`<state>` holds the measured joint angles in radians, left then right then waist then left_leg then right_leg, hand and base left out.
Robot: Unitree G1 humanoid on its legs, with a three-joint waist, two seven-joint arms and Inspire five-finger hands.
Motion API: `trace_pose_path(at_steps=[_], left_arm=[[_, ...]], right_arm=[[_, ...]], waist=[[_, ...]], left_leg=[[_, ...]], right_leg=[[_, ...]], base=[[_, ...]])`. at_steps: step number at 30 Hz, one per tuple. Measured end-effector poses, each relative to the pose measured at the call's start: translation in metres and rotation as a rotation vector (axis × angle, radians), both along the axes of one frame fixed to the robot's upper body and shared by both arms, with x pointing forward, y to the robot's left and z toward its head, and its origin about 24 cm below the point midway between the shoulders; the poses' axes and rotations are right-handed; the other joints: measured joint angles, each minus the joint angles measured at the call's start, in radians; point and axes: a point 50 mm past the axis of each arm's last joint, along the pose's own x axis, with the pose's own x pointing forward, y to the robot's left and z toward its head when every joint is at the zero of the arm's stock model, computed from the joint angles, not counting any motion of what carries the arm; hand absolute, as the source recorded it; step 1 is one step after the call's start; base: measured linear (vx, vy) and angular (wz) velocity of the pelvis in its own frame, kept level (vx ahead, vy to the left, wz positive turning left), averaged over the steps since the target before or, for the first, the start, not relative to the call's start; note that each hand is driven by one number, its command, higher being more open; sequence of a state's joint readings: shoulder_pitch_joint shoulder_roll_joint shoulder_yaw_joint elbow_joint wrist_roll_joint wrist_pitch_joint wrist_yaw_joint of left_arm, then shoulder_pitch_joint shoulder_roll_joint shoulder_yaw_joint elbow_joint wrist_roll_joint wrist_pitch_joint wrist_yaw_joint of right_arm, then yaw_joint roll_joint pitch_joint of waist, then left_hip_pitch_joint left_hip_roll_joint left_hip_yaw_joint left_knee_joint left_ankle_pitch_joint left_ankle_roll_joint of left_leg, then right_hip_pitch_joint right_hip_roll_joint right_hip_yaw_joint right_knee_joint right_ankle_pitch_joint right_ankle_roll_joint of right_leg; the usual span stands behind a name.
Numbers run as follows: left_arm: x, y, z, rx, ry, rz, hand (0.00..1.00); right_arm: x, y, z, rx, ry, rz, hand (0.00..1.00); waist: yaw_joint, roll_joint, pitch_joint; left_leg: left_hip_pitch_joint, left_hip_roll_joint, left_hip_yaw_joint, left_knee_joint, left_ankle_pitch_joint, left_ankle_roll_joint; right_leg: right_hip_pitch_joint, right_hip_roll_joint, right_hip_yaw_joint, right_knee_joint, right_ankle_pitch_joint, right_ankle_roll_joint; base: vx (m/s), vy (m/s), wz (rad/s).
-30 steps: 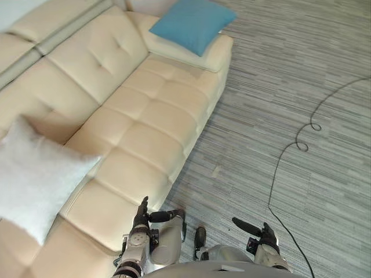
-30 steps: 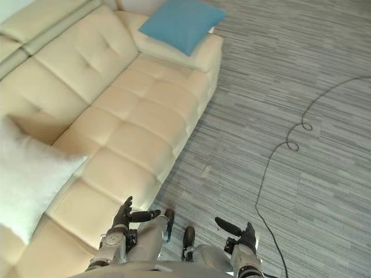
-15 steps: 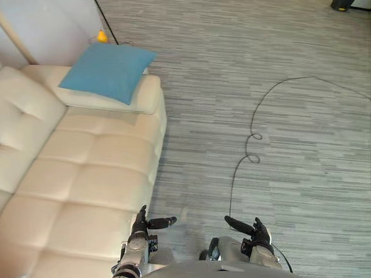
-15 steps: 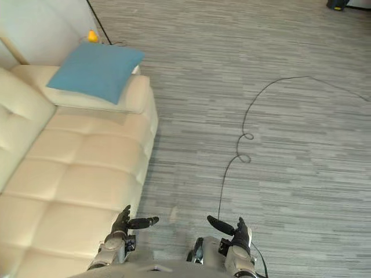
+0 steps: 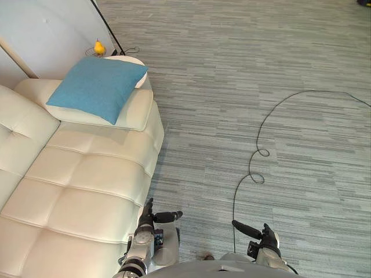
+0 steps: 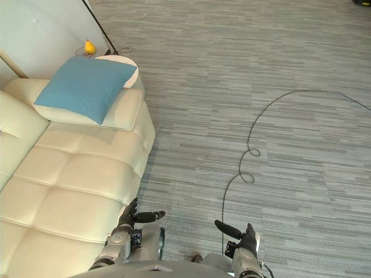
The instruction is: Pick up cushions and gather them together orderly.
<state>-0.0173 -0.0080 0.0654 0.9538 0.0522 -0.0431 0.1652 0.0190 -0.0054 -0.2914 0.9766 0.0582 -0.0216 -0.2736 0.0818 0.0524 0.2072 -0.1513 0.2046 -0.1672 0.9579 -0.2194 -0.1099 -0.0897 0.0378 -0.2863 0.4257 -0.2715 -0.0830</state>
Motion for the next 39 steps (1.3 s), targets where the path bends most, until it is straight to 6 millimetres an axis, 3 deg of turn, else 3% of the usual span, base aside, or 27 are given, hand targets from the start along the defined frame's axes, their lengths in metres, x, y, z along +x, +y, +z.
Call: trace_pose_path(at_steps=[2, 5, 7, 9, 10, 11, 13, 14, 15, 16, 17, 18, 19, 20, 22, 23, 26, 27, 29, 30, 33, 36, 37, 38, 39], left_arm=[[0.005, 0.005, 0.004, 0.014, -0.027, 0.000, 1.00], [0.010, 0.004, 0.007, 0.014, -0.059, 0.001, 1.00], [0.011, 0.004, 0.008, 0.013, -0.065, 0.000, 1.00], [0.008, 0.008, 0.007, 0.022, -0.056, 0.000, 1.00], [0.006, 0.010, 0.007, 0.026, -0.052, 0.003, 1.00], [0.008, 0.015, 0.007, 0.037, -0.053, 0.006, 1.00], [0.010, 0.019, 0.009, 0.034, -0.061, 0.016, 1.00], [0.010, 0.019, 0.009, 0.033, -0.063, 0.022, 1.00], [0.010, 0.023, 0.010, 0.031, -0.074, 0.047, 1.00], [0.009, 0.023, 0.010, 0.036, -0.074, 0.038, 1.00], [0.001, 0.018, 0.006, 0.025, -0.049, 0.018, 1.00], [0.000, 0.019, 0.005, 0.029, -0.043, 0.007, 1.00], [0.000, 0.022, 0.005, 0.039, -0.035, -0.003, 1.00], [-0.005, 0.023, 0.002, 0.043, -0.007, 0.001, 1.00], [-0.010, 0.024, 0.000, 0.047, 0.011, 0.013, 1.00], [-0.011, 0.022, -0.001, 0.045, 0.013, 0.023, 1.00], [-0.013, 0.023, -0.002, 0.048, 0.018, 0.030, 1.00], [-0.014, 0.023, -0.002, 0.050, 0.022, 0.033, 1.00], [-0.014, 0.023, -0.002, 0.051, 0.021, 0.033, 1.00], [-0.016, 0.021, -0.004, 0.043, 0.033, 0.043, 1.00], [-0.024, 0.015, -0.007, 0.011, 0.050, 0.083, 1.00], [-0.020, 0.015, -0.006, 0.001, 0.035, 0.107, 1.00], [-0.017, 0.016, -0.004, 0.003, 0.020, 0.116, 1.00], [-0.016, 0.018, -0.002, 0.007, 0.009, 0.117, 1.00], [-0.016, 0.018, -0.002, 0.007, 0.008, 0.116, 1.00]], right_arm=[[-0.001, 0.006, -0.001, 0.013, 0.005, 0.008, 1.00], [0.001, 0.010, -0.002, 0.027, 0.007, 0.008, 1.00], [0.003, 0.014, -0.002, 0.035, 0.004, 0.011, 1.00], [0.002, 0.019, -0.004, 0.044, 0.016, 0.035, 1.00], [0.002, 0.022, -0.004, 0.047, 0.021, 0.046, 1.00], [0.003, 0.027, -0.005, 0.061, 0.025, 0.053, 1.00], [0.004, 0.030, -0.005, 0.072, 0.028, 0.055, 1.00], [0.004, 0.031, -0.005, 0.074, 0.028, 0.055, 1.00], [0.003, 0.034, -0.005, 0.083, 0.024, 0.045, 1.00], [-0.007, 0.033, -0.008, 0.085, 0.046, 0.029, 1.00], [-0.016, 0.026, -0.010, 0.065, 0.070, 0.028, 1.00], [-0.015, 0.027, -0.010, 0.068, 0.067, 0.040, 1.00], [-0.013, 0.027, -0.009, 0.065, 0.061, 0.045, 1.00], [-0.010, 0.025, -0.007, 0.057, 0.044, 0.048, 1.00], [-0.006, 0.022, -0.005, 0.044, 0.024, 0.053, 1.00], [-0.004, 0.019, -0.002, 0.030, 0.001, 0.052, 1.00], [0.000, 0.017, 0.000, 0.017, -0.018, 0.062, 1.00], [0.000, 0.016, 0.000, 0.009, -0.019, 0.067, 1.00], [-0.002, 0.016, 0.000, 0.008, -0.016, 0.065, 1.00], [-0.004, 0.011, -0.001, -0.002, 0.000, 0.067, 1.00], [-0.005, 0.003, -0.001, -0.021, 0.004, 0.052, 1.00], [-0.012, -0.001, -0.002, -0.031, 0.025, 0.048, 1.00], [-0.015, 0.000, -0.003, -0.031, 0.035, 0.048, 1.00], [-0.016, 0.001, -0.003, -0.031, 0.040, 0.058, 1.00], [-0.016, 0.001, -0.004, -0.031, 0.041, 0.059, 1.00]], waist=[[0.011, -0.018, 0.004], [0.023, -0.018, 0.007], [0.030, -0.018, 0.008], [0.057, -0.028, 0.008], [0.065, -0.036, 0.006], [0.065, -0.060, 0.001], [0.066, -0.073, 0.009], [0.066, -0.075, 0.010], [0.078, -0.083, 0.008], [0.073, -0.086, -0.011], [0.071, -0.071, -0.032], [0.070, -0.088, -0.034], [0.067, -0.097, -0.033], [0.057, -0.094, -0.029], [0.048, -0.087, -0.025], [0.037, -0.073, -0.019], [0.024, -0.075, -0.018], [0.021, -0.074, -0.018], [0.018, -0.080, -0.021], [0.019, -0.061, -0.036], [0.020, -0.024, -0.047], [0.015, -0.012, -0.042], [0.018, -0.016, -0.033], [0.024, -0.022, -0.028], [0.025, -0.025, -0.027]], left_leg=[[-0.109, -0.024, 0.072, 0.072, -0.041, 0.012], [-0.199, -0.089, 0.171, -0.218, -0.064, 0.059], [-0.224, -0.126, 0.202, -0.450, -0.011, 0.062], [-0.215, -0.152, 0.230, -0.629, 0.175, 0.083], [-0.201, -0.159, 0.238, -0.644, 0.217, 0.092], [-0.190, -0.179, 0.250, -0.640, 0.229, 0.117], [-0.199, -0.178, 0.273, -0.576, 0.200, 0.141], [-0.202, -0.177, 0.276, -0.561, 0.195, 0.143], [-0.250, -0.181, 0.309, -0.418, 0.143, 0.175], [-0.229, -0.205, 0.297, -0.473, 0.139, 0.180], [-0.174, -0.212, 0.296, -0.531, 0.098, 0.167], [-0.145, -0.235, 0.298, -0.533, 0.081, 0.183], [-0.111, -0.248, 0.294, -0.535, 0.051, 0.187], [-0.059, -0.248, 0.283, -0.529, 0.011, 0.189], [0.030, -0.247, 0.258, -0.549, -0.015, 0.192], [0.100, -0.236, 0.224, -0.587, -0.030, 0.180], [0.190, -0.208, 0.167, -0.635, -0.053, 0.153], [0.216, -0.187, 0.136, -0.647, -0.072, 0.128], [0.223, -0.175, 0.094, -0.637, -0.103, 0.094], [0.227, -0.148, 0.049, -0.626, -0.127, 0.071], [0.221, -0.114, -0.013, -0.632, -0.117, 0.056], [0.109, -0.097, -0.053, -0.369, -0.083, -0.001], [0.038, -0.078, -0.014, -0.213, -0.082, -0.016], [-0.019, -0.048, 0.072, -0.126, -0.087, -0.007], [-0.029, -0.042, 0.092, -0.122, -0.089, -0.003]], right_leg=[[0.089, 0.004, -0.003, -0.073, -0.002, -0.003], [0.193, 0.003, 0.008, -0.185, 0.001, 0.001], [0.228, -0.002, 0.019, -0.236, 0.000, 0.004], [0.274, -0.011, 0.062, -0.290, -0.008, 0.030], [0.282, -0.018, 0.076, -0.300, -0.009, 0.040], [0.291, -0.050, 0.099, -0.314, -0.006, 0.067], [0.303, -0.065, 0.140, -0.306, 0.024, 0.111], [0.306, -0.067, 0.146, -0.305, 0.029, 0.117], [0.327, -0.078, 0.187, -0.276, 0.049, 0.123], [0.334, -0.089, 0.192, -0.229, 0.036, 0.140], [0.289, -0.092, 0.201, -0.047, 0.012, 0.166], [0.222, -0.119, 0.210, 0.131, 0.026, 0.187], [0.137, -0.144, 0.214, 0.335, 0.109, 0.230], [0.038, -0.168, 0.214, 0.561, 0.121, 0.236], [-0.035, -0.190, 0.179, 0.681, 0.085, 0.194], [-0.090, -0.200, 0.139, 0.678, 0.063, 0.159], [-0.163, -0.197, 0.107, 0.505, 0.031, 0.136], [-0.176, -0.169, 0.126, 0.324, 0.030, 0.140], [-0.178, -0.136, 0.197, 0.122, 0.048, 0.146], [-0.162, -0.103, 0.193, 0.100, 0.092, 0.110], [-0.159, -0.081, 0.147, 0.114, 0.035, 0.076], [-0.052, -0.070, 0.051, 0.037, 0.012, 0.058], [0.017, -0.063, 0.015, -0.010, 0.011, 0.054], [0.078, -0.060, -0.016, -0.050, 0.010, 0.052], [0.087, -0.060, -0.021, -0.059, 0.010, 0.052]], base=[[0.27, -0.133, 0.08], [0.36, -0.048, -0.01], [0.26, 0.055, -0.13], [0.35, 0.095, -0.46], [0.62, 0.121, -0.49], [0.53, 0.086, -0.26], [0.51, 0.101, -0.12], [0.46, 0.158, -0.14], [0.26, 0.110, 0.00], [0.39, 0.180, 0.05], [0.31, 0.129, 0.16], [0.57, 0.177, 0.15], [0.49, 0.084, 0.15], [0.40, 0.056, 0.14], [0.37, -0.023, 0.31], [0.43, -0.062, 0.58], [0.31, -0.134, 0.62], [0.32, -0.222, 0.58], [0.34, -0.280, 0.65], [0.40, -0.327, 0.45], [0.38, -0.359, 0.41], [0.32, -0.319, 0.92], [0.31, -0.282, 0.92], [0.26, -0.220, 0.71], [0.18, -0.131, 0.50]])
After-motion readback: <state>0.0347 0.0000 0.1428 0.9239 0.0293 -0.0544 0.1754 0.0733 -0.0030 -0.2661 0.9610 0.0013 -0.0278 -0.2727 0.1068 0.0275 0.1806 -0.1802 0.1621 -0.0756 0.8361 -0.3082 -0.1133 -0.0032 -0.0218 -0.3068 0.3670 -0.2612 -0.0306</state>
